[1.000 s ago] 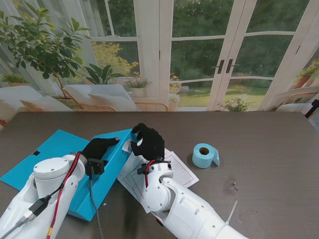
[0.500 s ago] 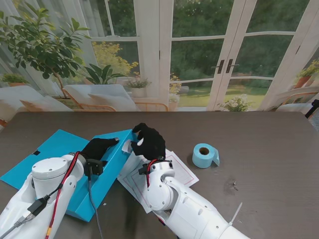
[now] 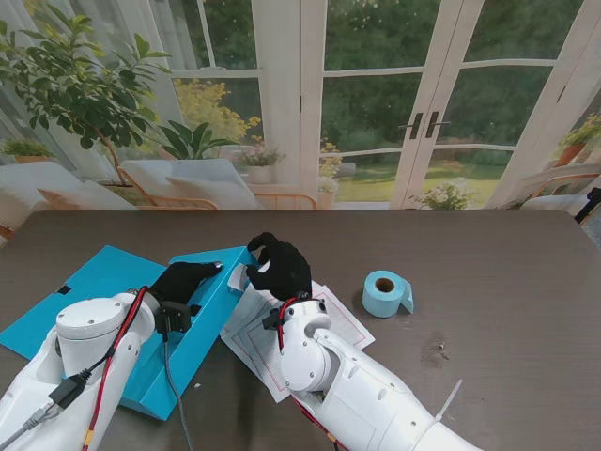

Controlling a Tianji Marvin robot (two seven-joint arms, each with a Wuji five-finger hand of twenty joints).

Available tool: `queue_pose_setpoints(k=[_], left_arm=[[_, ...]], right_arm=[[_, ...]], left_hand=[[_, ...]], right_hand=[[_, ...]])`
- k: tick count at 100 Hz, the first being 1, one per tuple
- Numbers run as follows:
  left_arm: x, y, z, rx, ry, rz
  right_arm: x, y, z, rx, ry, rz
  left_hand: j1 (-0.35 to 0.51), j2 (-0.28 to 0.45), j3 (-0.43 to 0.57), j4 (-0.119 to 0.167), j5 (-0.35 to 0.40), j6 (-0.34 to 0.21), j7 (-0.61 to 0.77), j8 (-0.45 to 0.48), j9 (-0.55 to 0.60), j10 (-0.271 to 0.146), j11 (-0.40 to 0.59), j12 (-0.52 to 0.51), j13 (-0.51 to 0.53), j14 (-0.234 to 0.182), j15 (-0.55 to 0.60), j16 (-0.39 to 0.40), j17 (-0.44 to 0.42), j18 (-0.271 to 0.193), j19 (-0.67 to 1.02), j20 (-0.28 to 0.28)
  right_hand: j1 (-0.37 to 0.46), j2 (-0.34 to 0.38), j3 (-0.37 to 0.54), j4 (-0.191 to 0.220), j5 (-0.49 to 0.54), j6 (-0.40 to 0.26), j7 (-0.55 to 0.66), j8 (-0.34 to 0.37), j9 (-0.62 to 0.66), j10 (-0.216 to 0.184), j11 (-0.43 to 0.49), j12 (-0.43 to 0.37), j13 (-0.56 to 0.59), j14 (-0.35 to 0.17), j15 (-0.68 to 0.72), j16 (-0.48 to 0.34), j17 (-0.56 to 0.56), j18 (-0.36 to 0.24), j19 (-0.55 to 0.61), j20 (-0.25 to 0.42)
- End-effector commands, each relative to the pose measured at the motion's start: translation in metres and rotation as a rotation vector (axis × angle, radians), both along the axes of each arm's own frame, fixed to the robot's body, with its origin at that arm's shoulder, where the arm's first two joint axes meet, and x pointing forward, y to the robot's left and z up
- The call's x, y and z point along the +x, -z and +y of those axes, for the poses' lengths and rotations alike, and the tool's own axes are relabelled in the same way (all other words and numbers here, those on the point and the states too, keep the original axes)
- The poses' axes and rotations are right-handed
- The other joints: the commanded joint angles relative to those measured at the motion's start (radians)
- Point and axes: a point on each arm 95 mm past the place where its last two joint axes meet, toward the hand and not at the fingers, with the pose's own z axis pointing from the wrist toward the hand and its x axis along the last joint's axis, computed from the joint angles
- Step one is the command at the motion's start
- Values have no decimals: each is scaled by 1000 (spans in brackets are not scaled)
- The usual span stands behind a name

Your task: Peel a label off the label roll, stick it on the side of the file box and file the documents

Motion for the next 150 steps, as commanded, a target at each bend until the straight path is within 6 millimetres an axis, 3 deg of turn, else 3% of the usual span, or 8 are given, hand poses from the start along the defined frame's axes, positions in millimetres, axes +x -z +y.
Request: queue_pose_setpoints(k=[1,16,37,58,72,108,150], left_arm=[[0,-4,-4,-18,26,-14],[0,-4,-3,-20,33,-16],[-1,-4,-2,-19,40,-16],[-1,-4,-1,-17,49,-16],[-2,-4,-1,-16,57,-14],[-2,-2,-1,-17,69,-12],[-2,-1,-2,-21,75,-16]], right_arm=[[-2,1,2,-4,-24,19],[-3,2,2,-7,-33,54],[-2,4,0,-9,-26,92],[0,3,-2,5,-47,124],[0,4,-2,22,-57,140],[1,5,1,32,-65,149],[-1,6,3,34,-69,174]], left_hand=[[49,29,18,46,4,21,20,15,-4,-3,6,10,17,-14,53,14,-8,14,7,20],[49,29,19,46,6,21,20,15,-4,-3,6,10,17,-14,53,14,-8,14,7,20],[49,28,20,47,7,22,19,15,-4,-2,6,10,17,-14,53,14,-9,14,7,20],[48,28,20,47,8,22,18,14,-5,-2,5,11,16,-13,53,14,-9,14,7,20],[48,27,21,47,7,22,18,15,-4,-2,5,11,16,-13,53,14,-9,13,6,20],[46,29,20,46,7,20,18,16,-4,-2,4,11,16,-13,53,14,-11,12,6,20],[48,28,21,47,7,22,16,15,-5,-1,4,11,16,-13,52,14,-11,12,6,20]], right_hand=[[-35,31,-18,19,-45,-12,-40,-18,-55,3,-24,-19,-28,11,-2,5,-250,-22,-10,18],[-55,69,-43,22,-121,70,-39,-16,-108,10,-20,-17,-67,19,1,9,-281,-26,-19,31],[-59,87,-58,24,-241,135,-33,-18,-163,15,-8,-21,-98,24,8,10,-306,-30,-27,44],[-70,108,-76,24,-259,92,-26,-25,-189,18,-26,-40,-126,36,-19,-3,-329,-26,-46,47],[-81,122,-85,25,-201,54,-28,-32,-183,24,-34,-51,-129,41,-27,-5,-332,-24,-52,50],[-142,103,-117,10,-267,82,-53,-42,-210,18,-41,-58,-154,55,-37,-6,-356,-16,-70,54],[-165,109,-139,7,-267,81,-51,-48,-210,20,-41,-63,-156,66,-43,-6,-361,-10,-77,64]])
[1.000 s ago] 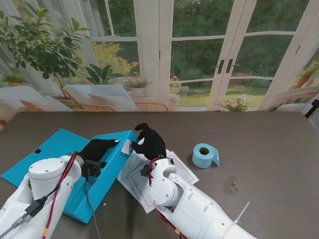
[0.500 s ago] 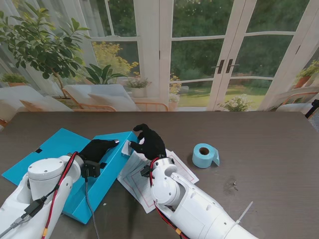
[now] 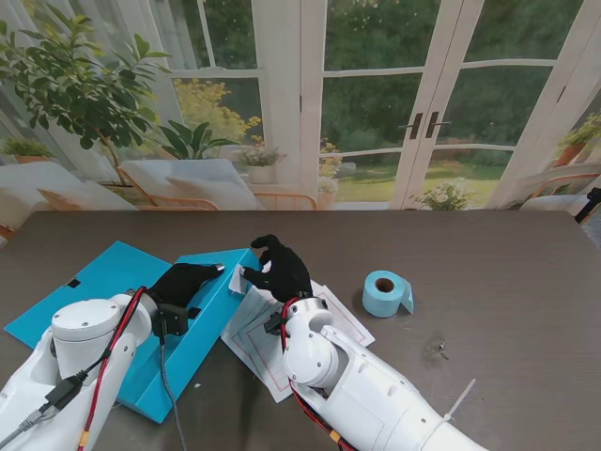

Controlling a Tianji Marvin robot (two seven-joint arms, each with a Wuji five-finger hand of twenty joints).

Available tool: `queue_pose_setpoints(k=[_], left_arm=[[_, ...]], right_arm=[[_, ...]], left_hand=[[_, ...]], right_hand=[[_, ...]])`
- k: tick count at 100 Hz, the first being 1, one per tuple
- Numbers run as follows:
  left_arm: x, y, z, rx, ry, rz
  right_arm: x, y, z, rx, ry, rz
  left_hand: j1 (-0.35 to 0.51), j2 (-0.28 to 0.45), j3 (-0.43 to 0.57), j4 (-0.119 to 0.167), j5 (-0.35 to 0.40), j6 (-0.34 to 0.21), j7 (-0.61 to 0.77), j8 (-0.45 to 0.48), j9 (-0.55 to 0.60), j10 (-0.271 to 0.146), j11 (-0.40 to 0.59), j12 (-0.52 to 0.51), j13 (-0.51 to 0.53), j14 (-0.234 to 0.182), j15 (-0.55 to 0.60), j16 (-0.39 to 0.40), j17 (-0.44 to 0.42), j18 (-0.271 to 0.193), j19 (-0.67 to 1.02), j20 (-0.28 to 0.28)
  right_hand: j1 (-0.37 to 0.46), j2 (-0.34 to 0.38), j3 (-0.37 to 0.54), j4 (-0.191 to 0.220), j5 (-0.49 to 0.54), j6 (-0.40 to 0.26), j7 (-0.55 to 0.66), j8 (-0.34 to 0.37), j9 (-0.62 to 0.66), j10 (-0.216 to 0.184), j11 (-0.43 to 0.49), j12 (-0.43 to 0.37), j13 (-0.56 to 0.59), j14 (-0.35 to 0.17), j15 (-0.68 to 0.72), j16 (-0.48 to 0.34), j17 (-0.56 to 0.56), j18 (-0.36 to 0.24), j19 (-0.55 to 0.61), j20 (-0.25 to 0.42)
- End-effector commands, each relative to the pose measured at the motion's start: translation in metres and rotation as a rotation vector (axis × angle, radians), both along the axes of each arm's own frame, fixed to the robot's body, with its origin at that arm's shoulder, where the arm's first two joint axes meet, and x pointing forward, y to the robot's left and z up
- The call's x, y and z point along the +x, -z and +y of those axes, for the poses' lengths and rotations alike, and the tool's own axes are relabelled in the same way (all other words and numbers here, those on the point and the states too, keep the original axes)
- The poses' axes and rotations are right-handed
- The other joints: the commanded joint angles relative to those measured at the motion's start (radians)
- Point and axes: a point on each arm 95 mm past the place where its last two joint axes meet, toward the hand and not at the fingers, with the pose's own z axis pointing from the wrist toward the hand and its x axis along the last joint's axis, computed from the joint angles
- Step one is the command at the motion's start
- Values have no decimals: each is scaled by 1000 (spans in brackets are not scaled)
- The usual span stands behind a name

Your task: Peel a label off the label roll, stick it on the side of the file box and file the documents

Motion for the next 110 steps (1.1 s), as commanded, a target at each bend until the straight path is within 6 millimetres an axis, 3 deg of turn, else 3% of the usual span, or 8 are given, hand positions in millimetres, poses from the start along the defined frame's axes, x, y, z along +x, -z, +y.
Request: queue_pose_setpoints(k=[1,110], left_arm=[[0,-2,-4,-15,23,-7],[3,-3,-8,-24,-25,-36]], right_arm=[[-4,1,7,9,-22,13],[-11,10,6,-2,-109,50]], left_hand=[[48,29,21,46,7,22,18,12,-5,-1,4,11,16,-13,52,14,-10,12,6,20],[46,26,22,44,9,19,17,11,-3,0,3,10,18,-11,51,14,-12,14,5,21]], right_hand=[[-36,-3,-25,1,-35,-1,-2,-4,-36,7,8,-14,-26,26,-7,-6,-359,-10,-16,20],[-45,-118,-8,-17,-148,49,-29,-35,-123,-19,9,-14,-83,-2,-15,-1,-406,-30,-47,35]])
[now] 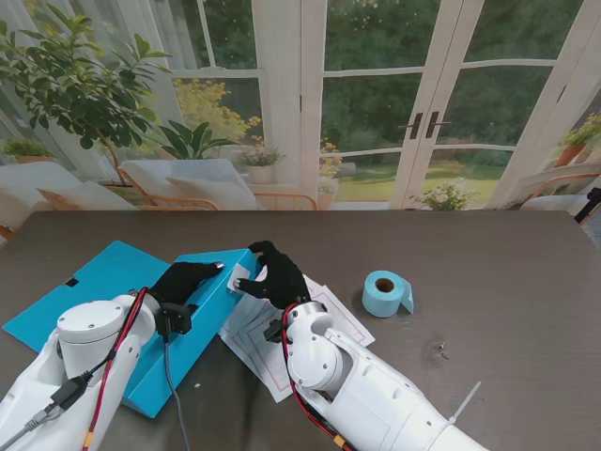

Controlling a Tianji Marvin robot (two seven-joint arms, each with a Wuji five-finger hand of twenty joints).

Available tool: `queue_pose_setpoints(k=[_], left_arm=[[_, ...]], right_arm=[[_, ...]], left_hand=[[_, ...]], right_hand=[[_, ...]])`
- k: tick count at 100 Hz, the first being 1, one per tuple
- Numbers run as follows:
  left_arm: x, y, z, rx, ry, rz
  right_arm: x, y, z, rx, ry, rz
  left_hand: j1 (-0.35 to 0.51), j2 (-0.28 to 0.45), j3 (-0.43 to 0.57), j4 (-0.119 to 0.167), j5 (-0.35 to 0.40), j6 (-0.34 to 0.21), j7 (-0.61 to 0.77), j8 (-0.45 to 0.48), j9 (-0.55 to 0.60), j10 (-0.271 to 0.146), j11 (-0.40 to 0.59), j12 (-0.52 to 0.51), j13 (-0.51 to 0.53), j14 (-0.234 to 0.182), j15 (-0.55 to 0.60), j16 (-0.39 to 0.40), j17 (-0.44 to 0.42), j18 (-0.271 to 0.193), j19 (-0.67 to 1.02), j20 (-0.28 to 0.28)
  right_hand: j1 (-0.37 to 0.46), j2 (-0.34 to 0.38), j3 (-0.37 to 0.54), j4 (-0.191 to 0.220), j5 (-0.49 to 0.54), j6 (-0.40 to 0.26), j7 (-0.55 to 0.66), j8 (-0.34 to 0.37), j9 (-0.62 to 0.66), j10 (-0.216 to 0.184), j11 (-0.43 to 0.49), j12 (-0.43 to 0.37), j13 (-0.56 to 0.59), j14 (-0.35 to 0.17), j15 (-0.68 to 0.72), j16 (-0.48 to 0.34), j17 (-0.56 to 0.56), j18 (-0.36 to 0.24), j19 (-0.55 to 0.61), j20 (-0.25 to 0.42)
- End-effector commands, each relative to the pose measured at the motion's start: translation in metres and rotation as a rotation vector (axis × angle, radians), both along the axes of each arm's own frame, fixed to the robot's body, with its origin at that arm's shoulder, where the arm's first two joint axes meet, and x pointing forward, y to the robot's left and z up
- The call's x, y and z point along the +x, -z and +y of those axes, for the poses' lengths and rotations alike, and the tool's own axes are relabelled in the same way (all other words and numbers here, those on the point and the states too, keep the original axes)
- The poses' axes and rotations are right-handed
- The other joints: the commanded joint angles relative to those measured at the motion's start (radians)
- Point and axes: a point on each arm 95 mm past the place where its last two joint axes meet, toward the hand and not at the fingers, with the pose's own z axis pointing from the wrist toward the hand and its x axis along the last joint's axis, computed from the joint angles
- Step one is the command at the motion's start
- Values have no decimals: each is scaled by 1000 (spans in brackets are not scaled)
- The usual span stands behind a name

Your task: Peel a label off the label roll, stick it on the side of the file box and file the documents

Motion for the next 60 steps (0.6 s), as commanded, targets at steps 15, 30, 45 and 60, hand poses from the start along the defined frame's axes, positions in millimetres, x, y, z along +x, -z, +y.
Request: queue_pose_setpoints(k=[15,30,45,60], left_arm=[[0,-5,-6,-23,13,-18],[0,-5,-7,-27,15,-16],[0,-5,-7,-28,12,-15],[-1,-4,-7,-28,12,-14]], right_arm=[[-7,4,7,5,-36,15],[-7,4,8,10,-45,17],[-8,4,9,10,-53,22],[-9,5,9,9,-56,33]], left_hand=[[46,29,21,44,9,20,17,10,-4,-1,3,11,18,-11,51,14,-11,14,5,21],[46,29,21,43,8,20,17,10,-4,-1,2,11,17,-10,51,14,-11,14,4,22],[46,29,20,43,9,20,16,9,-4,0,2,11,17,-10,51,14,-11,14,4,22],[47,29,21,43,9,20,17,9,-4,0,2,11,17,-10,51,14,-11,14,4,22]], right_hand=[[-39,-47,8,-27,-72,11,-9,-17,-16,-30,13,-2,-21,-3,-3,0,-408,-30,-14,35],[-63,-71,4,-33,-115,21,-17,-25,-31,-37,10,-4,-29,-1,-5,1,-412,-31,-17,37],[-94,-103,13,-42,-165,53,-32,-44,-56,-44,-2,-10,-41,-2,-8,2,-421,-28,-25,40],[-110,-115,17,-46,-165,60,-38,-56,-66,-41,-10,-16,-47,-1,-9,4,-425,-27,-28,43]])
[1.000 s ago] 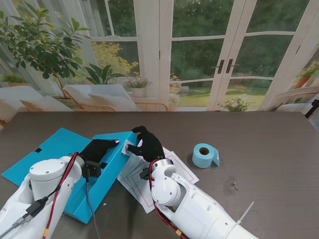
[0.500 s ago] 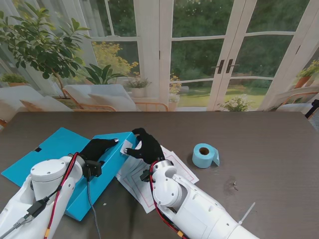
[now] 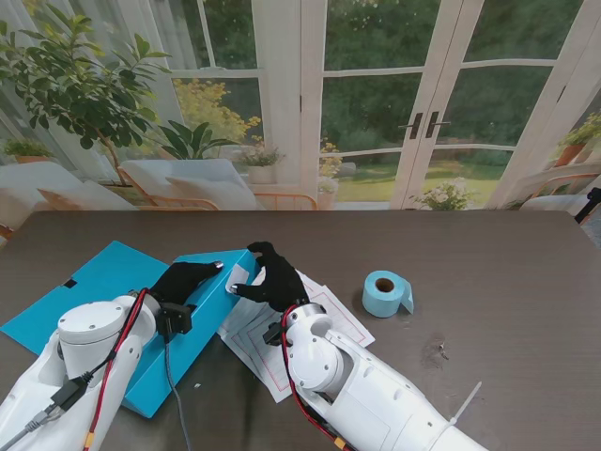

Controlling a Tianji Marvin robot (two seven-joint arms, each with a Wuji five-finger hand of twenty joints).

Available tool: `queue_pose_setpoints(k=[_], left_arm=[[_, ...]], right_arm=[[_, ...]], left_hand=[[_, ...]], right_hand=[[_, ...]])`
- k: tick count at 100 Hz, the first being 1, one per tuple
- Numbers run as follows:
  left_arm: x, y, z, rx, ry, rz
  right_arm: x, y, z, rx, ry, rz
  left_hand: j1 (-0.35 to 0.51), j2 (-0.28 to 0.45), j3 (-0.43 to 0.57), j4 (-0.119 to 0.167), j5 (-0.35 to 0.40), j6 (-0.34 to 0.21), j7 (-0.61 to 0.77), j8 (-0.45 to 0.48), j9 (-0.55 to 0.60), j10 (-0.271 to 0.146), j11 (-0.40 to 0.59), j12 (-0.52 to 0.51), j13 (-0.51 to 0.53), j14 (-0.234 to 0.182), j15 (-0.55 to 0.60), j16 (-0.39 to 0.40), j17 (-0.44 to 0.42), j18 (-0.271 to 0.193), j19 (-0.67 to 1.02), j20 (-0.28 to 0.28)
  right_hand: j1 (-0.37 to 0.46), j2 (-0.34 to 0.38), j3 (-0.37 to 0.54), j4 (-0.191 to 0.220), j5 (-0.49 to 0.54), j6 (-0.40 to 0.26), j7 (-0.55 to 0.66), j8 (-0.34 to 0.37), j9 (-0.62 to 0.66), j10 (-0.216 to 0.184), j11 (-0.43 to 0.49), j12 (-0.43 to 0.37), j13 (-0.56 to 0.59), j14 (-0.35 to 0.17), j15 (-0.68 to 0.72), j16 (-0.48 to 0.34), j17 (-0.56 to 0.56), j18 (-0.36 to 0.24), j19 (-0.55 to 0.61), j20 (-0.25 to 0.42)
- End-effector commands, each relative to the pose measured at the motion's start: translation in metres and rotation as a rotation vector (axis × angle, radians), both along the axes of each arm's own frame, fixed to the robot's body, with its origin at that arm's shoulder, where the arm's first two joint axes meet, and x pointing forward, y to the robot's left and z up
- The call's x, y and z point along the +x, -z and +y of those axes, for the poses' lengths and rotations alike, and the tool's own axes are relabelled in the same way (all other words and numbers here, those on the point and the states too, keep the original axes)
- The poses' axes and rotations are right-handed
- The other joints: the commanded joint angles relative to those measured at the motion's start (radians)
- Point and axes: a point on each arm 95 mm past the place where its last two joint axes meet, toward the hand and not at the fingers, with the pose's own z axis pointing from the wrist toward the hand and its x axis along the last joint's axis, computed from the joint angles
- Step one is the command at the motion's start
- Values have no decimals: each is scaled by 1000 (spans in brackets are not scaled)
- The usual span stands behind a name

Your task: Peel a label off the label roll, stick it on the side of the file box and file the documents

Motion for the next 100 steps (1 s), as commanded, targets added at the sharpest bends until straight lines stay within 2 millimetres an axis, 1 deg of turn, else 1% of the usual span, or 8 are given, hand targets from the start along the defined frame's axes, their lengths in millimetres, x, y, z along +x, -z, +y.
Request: queue_pose_setpoints(k=[1,16,40,57,100], left_arm=[[-1,-5,-7,-24,24,-15],[0,-5,-7,-26,24,-16],[0,-6,-6,-25,27,-20],[-1,-6,-5,-24,24,-22],[-2,-7,-3,-21,17,-25]], right_arm=[[-6,2,7,2,-29,17],[-7,4,8,-13,-28,20],[-8,6,9,-28,-7,16],[-8,6,8,-39,-7,15],[-8,8,5,-56,-13,19]], left_hand=[[47,28,20,43,9,20,17,9,-4,0,2,11,17,-10,51,14,-11,14,4,22],[47,30,21,43,10,22,15,8,-3,1,2,11,17,-10,51,14,-11,14,4,23],[47,29,21,43,8,21,15,9,-3,-1,2,11,17,-10,51,14,-11,14,4,23],[47,28,21,43,9,22,16,10,-3,-1,2,11,17,-10,51,14,-11,14,4,23],[47,29,21,43,8,21,17,10,-3,-1,2,11,17,-10,51,14,-11,14,4,23]], right_hand=[[-48,-53,17,-26,-54,1,-15,-22,-16,-46,1,-14,-16,-2,-6,4,-425,-27,-11,19],[-50,-69,26,-29,-55,13,-53,-53,-28,-48,3,-19,-18,-3,-5,6,-425,-33,-11,25],[-33,-92,37,-29,-52,25,-74,-73,-23,-46,9,-22,-11,-6,-3,5,-417,-36,-7,31],[-8,-106,42,-28,-51,28,-79,-80,-22,-48,10,-24,-9,-7,-3,5,-415,-37,-6,32],[9,-113,52,-26,-49,27,-57,-77,-15,-42,12,-27,-4,-10,-4,3,-412,-38,-6,31]])
